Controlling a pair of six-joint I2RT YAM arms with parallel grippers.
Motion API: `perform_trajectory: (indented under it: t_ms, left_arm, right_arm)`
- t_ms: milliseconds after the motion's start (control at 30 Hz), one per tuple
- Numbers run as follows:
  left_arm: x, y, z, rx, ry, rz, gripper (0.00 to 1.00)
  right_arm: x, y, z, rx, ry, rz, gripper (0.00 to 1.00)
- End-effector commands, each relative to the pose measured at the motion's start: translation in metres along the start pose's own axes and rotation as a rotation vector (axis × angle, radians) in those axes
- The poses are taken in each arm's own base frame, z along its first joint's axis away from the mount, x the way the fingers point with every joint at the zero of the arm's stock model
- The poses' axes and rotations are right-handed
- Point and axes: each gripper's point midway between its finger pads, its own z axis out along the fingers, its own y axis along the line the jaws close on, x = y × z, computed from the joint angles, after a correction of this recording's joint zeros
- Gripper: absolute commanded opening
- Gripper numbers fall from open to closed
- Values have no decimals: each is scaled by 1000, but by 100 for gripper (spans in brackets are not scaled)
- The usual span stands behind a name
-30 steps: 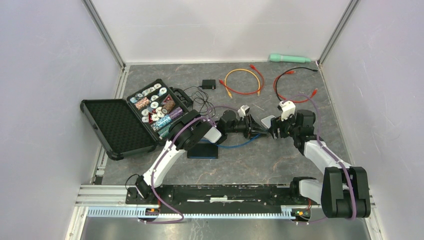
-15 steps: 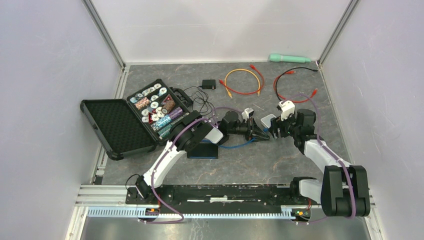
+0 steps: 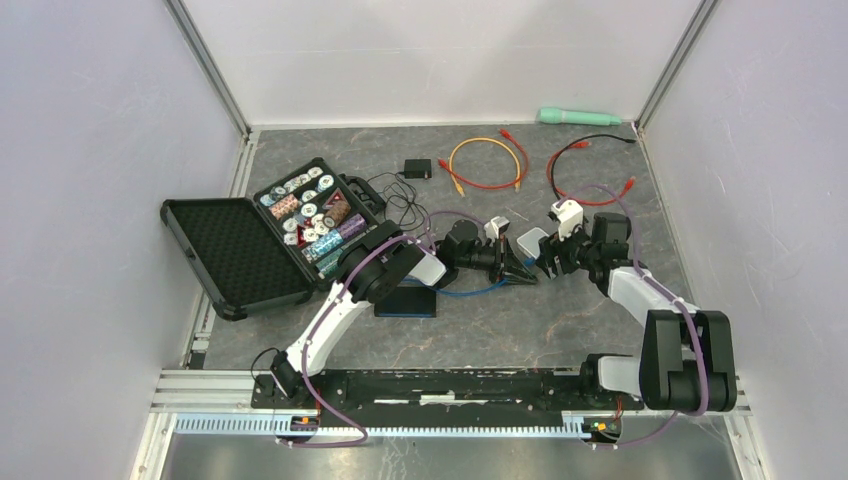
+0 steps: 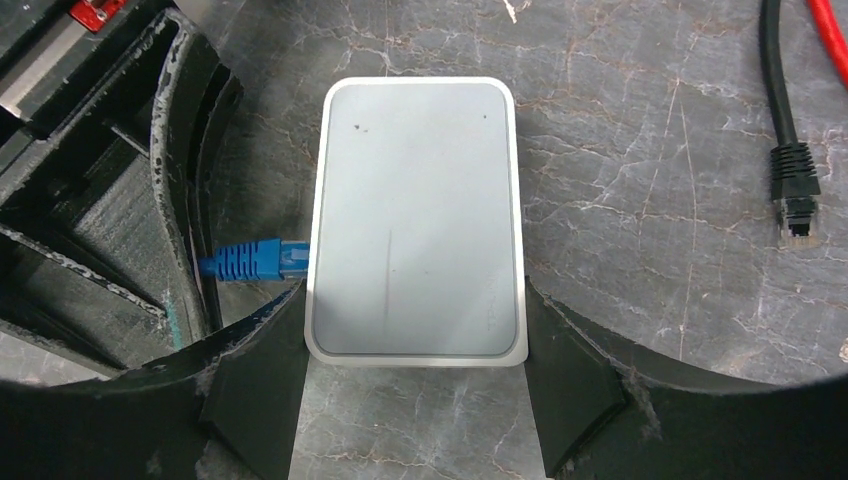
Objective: Pull the plug from the switch port
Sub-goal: Pull the connector from the switch port.
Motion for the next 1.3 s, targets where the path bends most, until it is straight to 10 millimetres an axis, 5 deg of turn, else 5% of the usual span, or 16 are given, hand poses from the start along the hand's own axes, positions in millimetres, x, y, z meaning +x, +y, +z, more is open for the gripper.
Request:
perform_trajectory:
  t_ms: [0, 133, 367, 567, 733, 800, 1033, 1267]
  left_arm:
    - [0, -8, -4, -10, 23, 6, 2]
    - [1, -5, -4, -13, 26, 5, 2]
    - [1, -5, -3, -10, 30, 2, 2]
    - [2, -3, -3, -11, 38, 5, 3]
    - [-1, -3, -3, -11, 44, 25, 32]
    - [-3, -4, -4, -10, 42, 34, 41]
    - [-23, -7, -16, -13, 6, 72, 62]
    - [-36, 8, -12, -73, -1, 74, 60]
  right_arm:
    - [30, -6, -1, 15, 114, -35, 63]
    - [35, -6, 1, 10, 128, -26, 74]
    - [37, -8, 8, 17, 137, 14, 73]
    - [30, -8, 8, 10, 112, 17, 50]
    - [25, -6, 3, 3, 93, -1, 9]
    - [24, -5, 1, 3, 87, -3, 0]
    - [26, -1, -4, -39, 66, -4, 0]
    - [27, 13, -1, -121, 58, 21, 0]
